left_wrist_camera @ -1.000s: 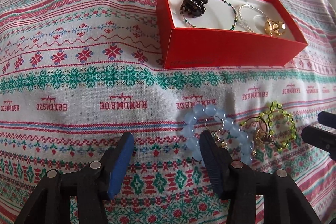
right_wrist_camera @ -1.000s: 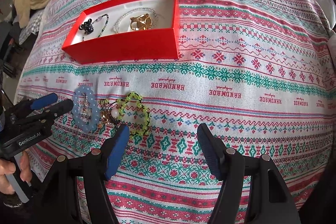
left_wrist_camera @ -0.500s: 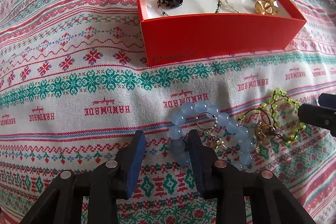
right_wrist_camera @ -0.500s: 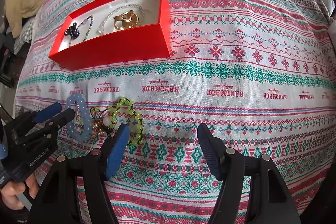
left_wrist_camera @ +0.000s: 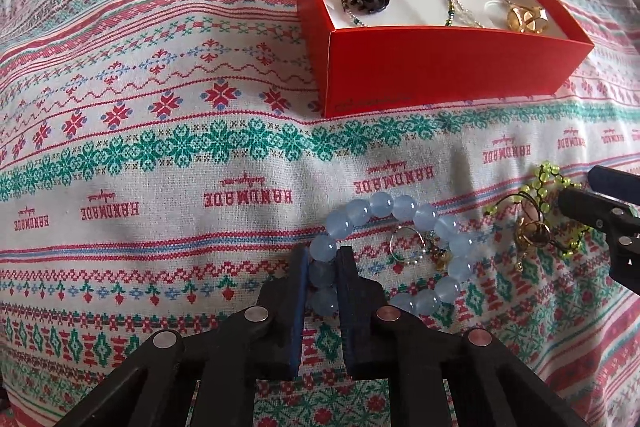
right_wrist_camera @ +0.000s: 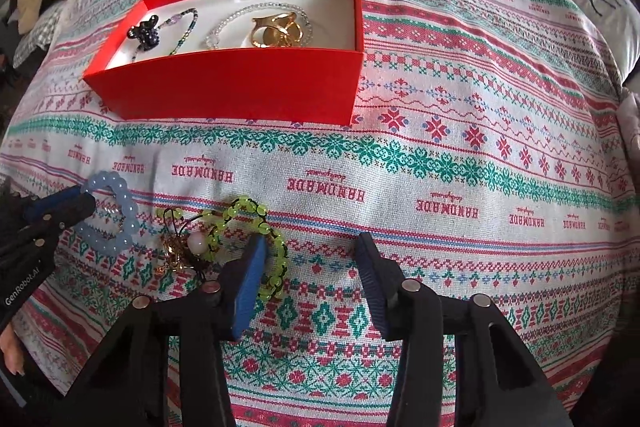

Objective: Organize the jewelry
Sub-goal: 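Grasp the light-blue bead bracelet with the left tool while the right tool grasps green-bead bracelet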

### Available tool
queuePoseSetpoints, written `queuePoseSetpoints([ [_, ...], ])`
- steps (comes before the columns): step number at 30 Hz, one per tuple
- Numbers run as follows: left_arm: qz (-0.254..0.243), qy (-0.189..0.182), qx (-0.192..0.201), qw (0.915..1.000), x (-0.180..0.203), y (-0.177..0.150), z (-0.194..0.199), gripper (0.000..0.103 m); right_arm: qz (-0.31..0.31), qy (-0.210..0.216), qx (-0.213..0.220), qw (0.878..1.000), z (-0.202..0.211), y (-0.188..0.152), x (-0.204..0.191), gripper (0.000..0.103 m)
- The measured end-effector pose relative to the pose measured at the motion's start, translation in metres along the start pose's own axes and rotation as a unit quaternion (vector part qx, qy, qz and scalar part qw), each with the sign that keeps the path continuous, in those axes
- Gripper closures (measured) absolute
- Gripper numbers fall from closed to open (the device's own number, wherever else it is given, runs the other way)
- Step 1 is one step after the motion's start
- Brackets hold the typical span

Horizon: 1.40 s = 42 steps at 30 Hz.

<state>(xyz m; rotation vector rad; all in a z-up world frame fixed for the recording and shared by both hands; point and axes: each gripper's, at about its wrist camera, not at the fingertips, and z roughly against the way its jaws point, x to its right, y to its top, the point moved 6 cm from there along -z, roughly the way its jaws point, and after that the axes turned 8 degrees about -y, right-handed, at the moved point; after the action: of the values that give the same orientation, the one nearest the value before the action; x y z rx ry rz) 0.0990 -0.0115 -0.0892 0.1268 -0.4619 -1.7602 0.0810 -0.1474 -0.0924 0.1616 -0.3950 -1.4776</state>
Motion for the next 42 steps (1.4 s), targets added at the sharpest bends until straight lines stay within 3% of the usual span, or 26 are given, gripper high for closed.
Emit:
queuePoseSetpoints([
  [4,0.019,-0.016,-0.002,0.9997,-0.007,-0.002,0.003,0.09,0.013,0.009,0.004,1.0,0.002,-0.002,-0.007,0.08],
  [6,0.037,-0.031,-0.004,0.9988,-0.013,-0.003,0.006,0.09,0.01,0.024,0.002,1.0,0.005,-0.006,-0.004,0.092],
  [8,0.053,-0.047,-0.004,0.9975,-0.017,-0.003,0.008,0.091,0.003,0.044,-0.004,0.999,0.008,-0.009,-0.006,0.097],
  [13,0.076,-0.079,-0.002,0.994,-0.021,-0.01,0.017,0.092,-0.009,0.077,-0.004,0.997,0.016,-0.008,-0.008,0.097],
  [20,0.061,-0.087,0.026,0.994,-0.02,-0.011,0.049,0.092,-0.015,0.098,0.027,0.995,0.045,0.007,-0.009,0.098],
  [28,0.034,-0.095,0.059,0.9932,-0.008,0.006,0.083,0.092,-0.034,0.116,0.055,0.991,0.067,0.023,0.001,0.097],
  [42,0.018,-0.112,0.104,0.988,0.024,0.053,0.109,0.092,-0.076,0.147,0.1,0.981,0.109,0.051,0.027,0.097],
])
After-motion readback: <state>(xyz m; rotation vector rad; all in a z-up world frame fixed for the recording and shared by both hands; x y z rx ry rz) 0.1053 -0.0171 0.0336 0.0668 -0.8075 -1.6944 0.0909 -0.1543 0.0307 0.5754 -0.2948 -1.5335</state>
